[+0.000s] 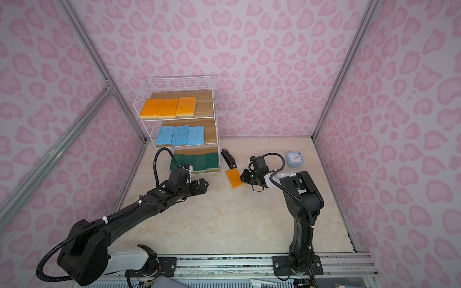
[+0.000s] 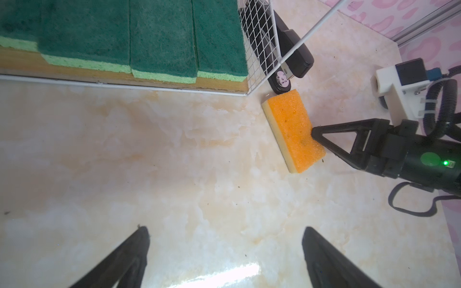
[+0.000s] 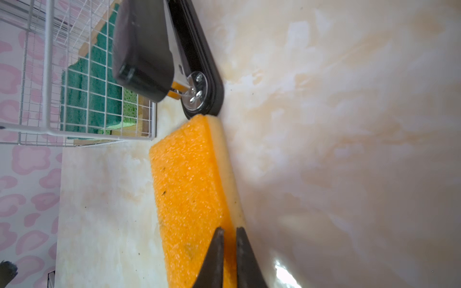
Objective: Place and organize the cleaning sponges onto the shelf
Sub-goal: 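Grasp the last orange sponge on the floor with the right gripper, then lift the sponge with the right gripper toward the left gripper while the left approaches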
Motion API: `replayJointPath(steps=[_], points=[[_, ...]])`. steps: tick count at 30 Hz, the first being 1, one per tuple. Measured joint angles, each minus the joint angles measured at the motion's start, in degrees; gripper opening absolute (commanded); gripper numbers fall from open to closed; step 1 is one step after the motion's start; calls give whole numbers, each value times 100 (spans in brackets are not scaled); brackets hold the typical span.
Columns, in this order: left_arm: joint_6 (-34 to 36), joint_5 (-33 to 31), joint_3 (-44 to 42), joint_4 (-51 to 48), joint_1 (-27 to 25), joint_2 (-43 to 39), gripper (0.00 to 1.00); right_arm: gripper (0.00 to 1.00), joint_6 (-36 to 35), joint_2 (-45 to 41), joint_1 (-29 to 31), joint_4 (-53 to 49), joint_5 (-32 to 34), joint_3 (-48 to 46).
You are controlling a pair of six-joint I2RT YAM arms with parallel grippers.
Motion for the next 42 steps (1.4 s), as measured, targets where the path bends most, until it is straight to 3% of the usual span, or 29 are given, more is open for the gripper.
replayJointPath(steps=[13, 22, 31, 37, 42], points=[[514, 83, 1379, 761, 61, 1810, 97, 0, 50, -1209, -195, -83, 87, -660], [638, 52, 1270, 1165, 63, 2006, 98, 0, 39, -2151, -352, -251, 129, -1060], [636, 13, 741, 1224, -326, 780, 100, 0, -26, -3676, -249, -846, 426, -852], [387, 149, 275, 1172, -586, -487, 85, 0, -195, -4277, 197, -1349, 726, -291], [24, 546, 175, 1207, -660, -1421, 84, 0, -264, -4275, 678, -1624, 964, 107]])
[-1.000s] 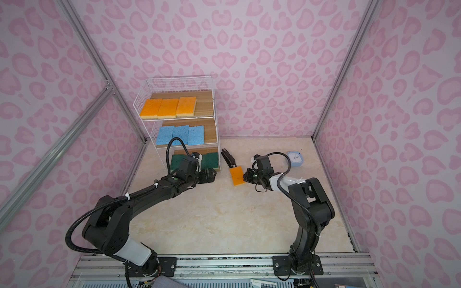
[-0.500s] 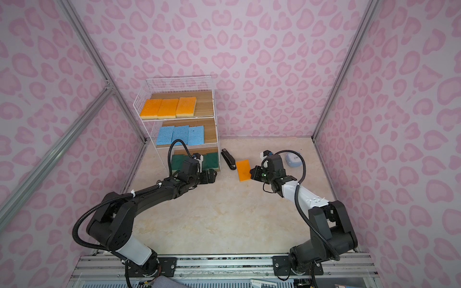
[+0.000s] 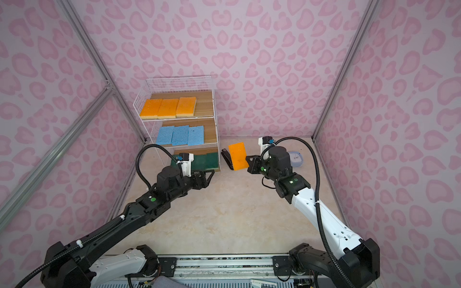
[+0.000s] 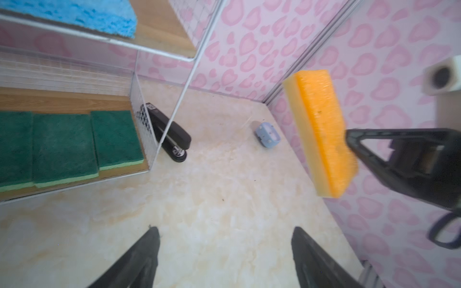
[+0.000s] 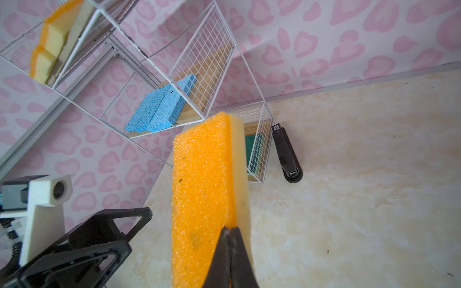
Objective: Place and organize the cleaning sponges onto the shelf
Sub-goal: 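Lift the sponge with the right gripper toward the left gripper while the left approaches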
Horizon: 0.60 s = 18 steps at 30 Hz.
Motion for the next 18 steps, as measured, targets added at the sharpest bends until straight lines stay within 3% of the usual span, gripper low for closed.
replayJointPath(steps=[6, 13, 18], points=[[-391, 573, 39, 31, -4, -247, 79, 0, 22, 256, 570, -55, 76, 236], [-605, 750, 240, 146, -4, -245, 75, 0, 280, 378, 870, 208, -208, 286], [-693, 767, 389, 245, -4, -118, 62, 0, 437, 433, 986, 544, -514, 293]])
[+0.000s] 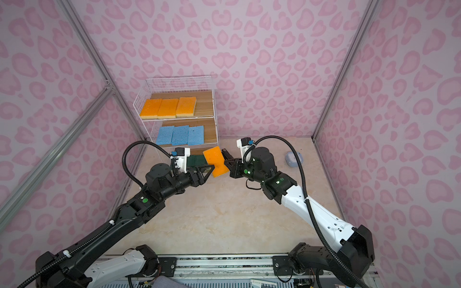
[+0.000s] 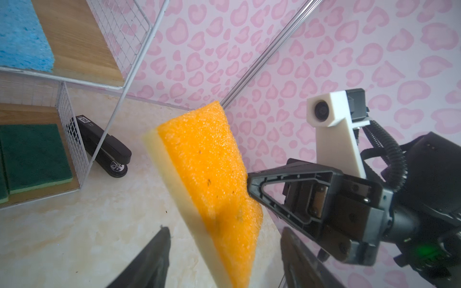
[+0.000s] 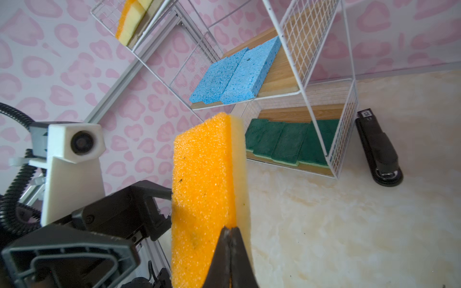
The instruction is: Place and organize the cleaning sponges onto the shelf
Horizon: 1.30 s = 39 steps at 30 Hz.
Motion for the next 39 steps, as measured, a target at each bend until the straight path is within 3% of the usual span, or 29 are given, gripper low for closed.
replayJointPath(steps=[4, 5, 6, 7, 9, 12, 26, 36, 39], points=[[-44, -13, 70, 31, 2, 66, 35, 0, 118, 116, 52, 160, -188, 72], [-46, -46, 96, 28, 2, 70, 17, 3, 118, 142, 66, 181, -219, 90], [-94, -90, 151, 13, 11, 81, 4, 13, 120, 162, 72, 192, -243, 105], [-118, -116, 234, -28, 28, 109, 4, 25, 146, 181, 72, 199, -256, 122], [-177, -122, 413, -109, 120, 208, 4, 39, 181, 212, 74, 214, -275, 153], [-505, -116, 496, -127, 402, 343, 3, 51, 181, 208, 74, 315, -299, 162], [-1394, 81, 1047, -343, 859, 306, 4, 52, 1259, 203, -317, 1655, -1204, -151], [-1685, 199, 1285, -133, 868, 236, 4, 41, 2299, 662, -348, 2944, -1685, -42], [-1709, 256, 1311, -74, 868, 258, 4, 34, 2444, 758, -328, 3169, -1740, 52]])
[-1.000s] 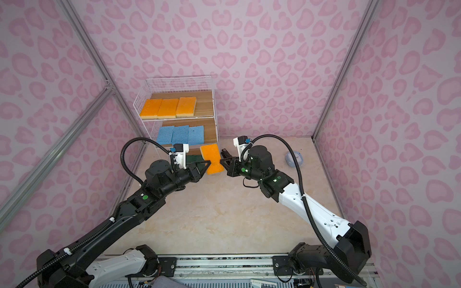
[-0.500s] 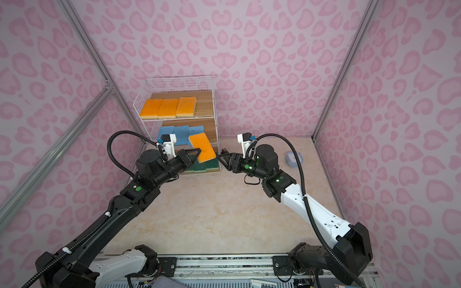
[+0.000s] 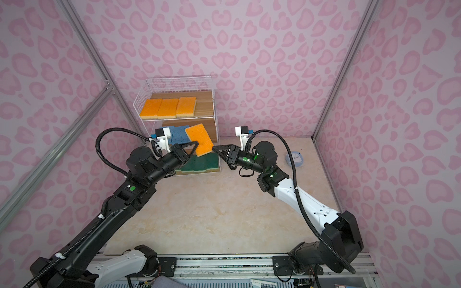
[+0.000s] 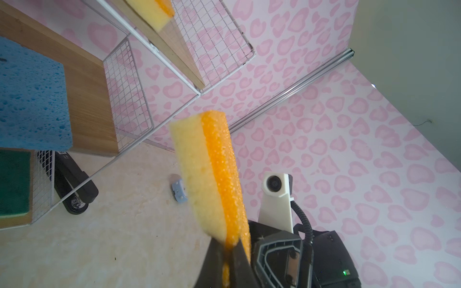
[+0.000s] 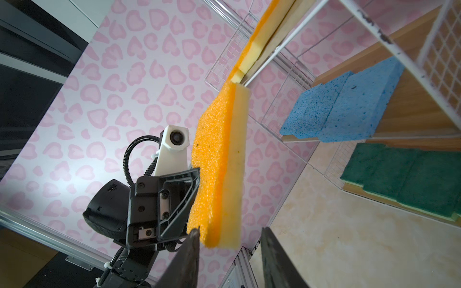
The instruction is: Place and organize the cleaning sponges onto the shelf
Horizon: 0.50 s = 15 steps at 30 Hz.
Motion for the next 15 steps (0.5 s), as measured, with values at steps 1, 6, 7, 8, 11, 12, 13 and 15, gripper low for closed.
replayJointPath(steps=[1, 6, 7, 8, 11, 12, 13, 15], points=[[-20, 28, 0, 11, 0, 17, 4, 30, 76, 26, 7, 63, -7, 33], [-44, 52, 11, 76, 9, 63, 3, 14, 225, 101, 31, 195, -22, 111], [-44, 50, 11, 101, 13, 70, 4, 11, 227, 111, 37, 205, -20, 125], [-44, 52, 13, 114, 24, 72, 4, 9, 227, 120, 39, 223, -22, 131], [-81, 72, 13, 116, 59, 81, 4, 5, 267, 140, 46, 249, -22, 166], [-83, 70, 17, 116, 72, 85, 13, 4, 267, 146, 48, 247, -20, 190], [-81, 76, 33, 116, 74, 103, 32, 3, 264, 153, 48, 227, -17, 225], [-57, 94, 101, 111, 90, 142, 86, 3, 214, 160, 48, 136, 4, 319]])
